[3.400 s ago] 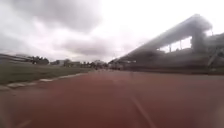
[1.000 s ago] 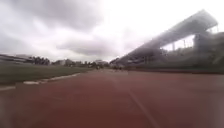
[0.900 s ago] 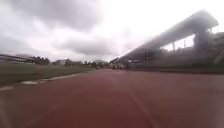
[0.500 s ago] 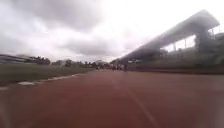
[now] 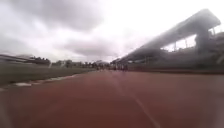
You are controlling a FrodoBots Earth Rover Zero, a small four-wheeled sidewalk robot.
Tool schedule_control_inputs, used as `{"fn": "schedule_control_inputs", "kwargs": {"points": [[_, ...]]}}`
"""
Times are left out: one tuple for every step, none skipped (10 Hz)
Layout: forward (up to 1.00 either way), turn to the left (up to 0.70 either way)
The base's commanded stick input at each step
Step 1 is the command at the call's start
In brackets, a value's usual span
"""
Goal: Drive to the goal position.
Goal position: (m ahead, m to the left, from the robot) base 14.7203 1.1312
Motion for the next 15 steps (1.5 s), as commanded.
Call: {"fn": "schedule_control_inputs", "kwargs": {"points": [[0.50, 0.02], [0.50, 0.02], [0.50, 0.02], [0.50, 0.02], [0.50, 0.02], [0.50, 0.02], [0.50, 0.02], [0.50, 0.02], [0.50, 0.02], [0.50, 0.02], [0.50, 0.02], [0.50, 0.02], [0.50, 0.02], [0.50, 0.02], [0.50, 0.02]]}}
